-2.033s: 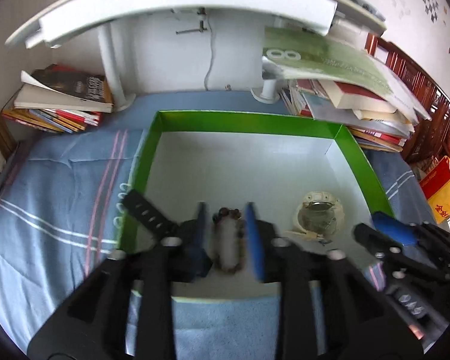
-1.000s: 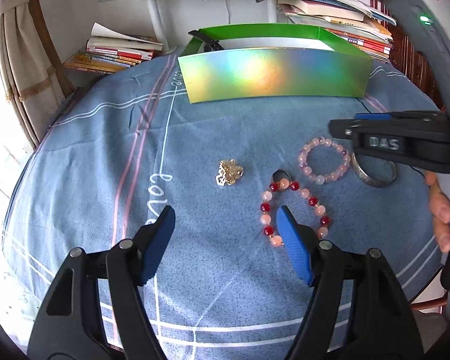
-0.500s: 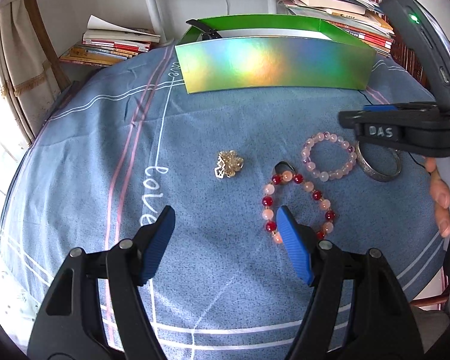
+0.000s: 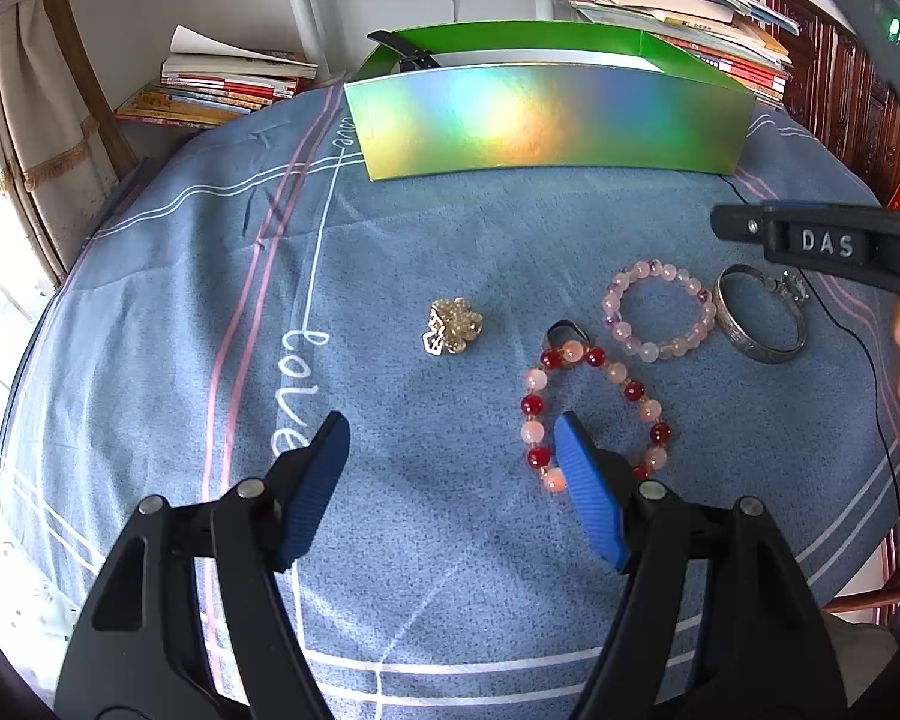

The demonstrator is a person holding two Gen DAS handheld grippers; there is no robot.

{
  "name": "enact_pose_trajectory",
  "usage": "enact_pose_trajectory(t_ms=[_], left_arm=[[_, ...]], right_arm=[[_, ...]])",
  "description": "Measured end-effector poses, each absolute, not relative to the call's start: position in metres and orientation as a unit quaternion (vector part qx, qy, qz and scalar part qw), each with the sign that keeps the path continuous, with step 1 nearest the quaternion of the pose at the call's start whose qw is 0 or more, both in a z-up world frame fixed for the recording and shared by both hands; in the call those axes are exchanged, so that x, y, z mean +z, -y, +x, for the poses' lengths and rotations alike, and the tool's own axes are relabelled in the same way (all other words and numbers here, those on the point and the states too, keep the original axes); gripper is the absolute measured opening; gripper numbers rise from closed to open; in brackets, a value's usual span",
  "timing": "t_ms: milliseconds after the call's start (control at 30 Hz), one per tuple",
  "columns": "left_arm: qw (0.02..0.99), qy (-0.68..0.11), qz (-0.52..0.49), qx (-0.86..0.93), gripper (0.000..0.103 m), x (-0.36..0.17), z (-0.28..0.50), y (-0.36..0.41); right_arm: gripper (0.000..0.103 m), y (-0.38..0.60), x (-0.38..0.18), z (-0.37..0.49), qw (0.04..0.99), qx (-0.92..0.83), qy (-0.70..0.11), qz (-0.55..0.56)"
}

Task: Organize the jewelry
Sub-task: 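Move both tools back over the remaining bracelets and bangle, then grasp the pink bead bracelet with the right gripper while the left grasps the red-and-pink bracelet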

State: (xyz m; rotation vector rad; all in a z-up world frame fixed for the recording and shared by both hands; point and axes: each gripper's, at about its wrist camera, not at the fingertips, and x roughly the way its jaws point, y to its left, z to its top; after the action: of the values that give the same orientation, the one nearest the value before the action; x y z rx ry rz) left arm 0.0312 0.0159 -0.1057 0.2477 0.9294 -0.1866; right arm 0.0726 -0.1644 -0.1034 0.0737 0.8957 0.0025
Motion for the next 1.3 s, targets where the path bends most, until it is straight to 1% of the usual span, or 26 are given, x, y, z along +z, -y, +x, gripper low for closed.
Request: enact_pose_trajectory(t_ms=[367,400,433,533,600,867,1100,1167,1233,1300], left_arm=[[0.883,-0.447,0.114,-0.091,0.071,-0.106,0.033,-0.018],[0.883,-0.447,0.113,-0.091,0.071,-0.106,0.033,-0.018],[0.883,-0.447,0.112,-0.09,0.071,-0.106,0.033,-0.018],[0.883,-0.447,0.111,-0.09,0.071,-0.106,0.034,-0.019],[0.883,-0.448,0.111,-0.089,0.071,-0.106,0.034,-0.02],[0.883,-0.448,0.107,-0.087,0.071,-0.106,0.037,-0.023],[0.884,-0.454,0.085,-0.077,0.071,-0.104,0.046,-0.038],[0.885,-0.452,0.083,-0.074,0.071,-0.102,0.047,-0.039],[0.886,-0.451,0.083,-0.073,0.071,-0.1,0.047,-0.04],[0.886,-0.45,0.084,-0.072,0.071,-0.1,0.047,-0.041]], right_arm=[[0.042,0.123,-0.11,0.084,0.892,0.039,-0.45,-0.013],[0.039,0.122,-0.11,0.083,0.892,0.04,-0.45,-0.014],[0.033,0.122,-0.109,0.082,0.892,0.043,-0.45,-0.014],[0.02,0.119,-0.109,0.078,0.892,0.051,-0.449,-0.02],[0.017,0.117,-0.109,0.076,0.892,0.06,-0.448,-0.025],[0.018,0.123,-0.109,0.076,0.893,0.059,-0.446,-0.01],[0.019,0.14,-0.108,0.07,0.894,0.046,-0.446,0.009],[0.022,0.14,-0.106,0.068,0.894,0.051,-0.445,0.012],[0.027,0.138,-0.106,0.065,0.894,0.063,-0.444,0.012],[0.031,0.132,-0.106,0.063,0.893,0.074,-0.444,0.005]])
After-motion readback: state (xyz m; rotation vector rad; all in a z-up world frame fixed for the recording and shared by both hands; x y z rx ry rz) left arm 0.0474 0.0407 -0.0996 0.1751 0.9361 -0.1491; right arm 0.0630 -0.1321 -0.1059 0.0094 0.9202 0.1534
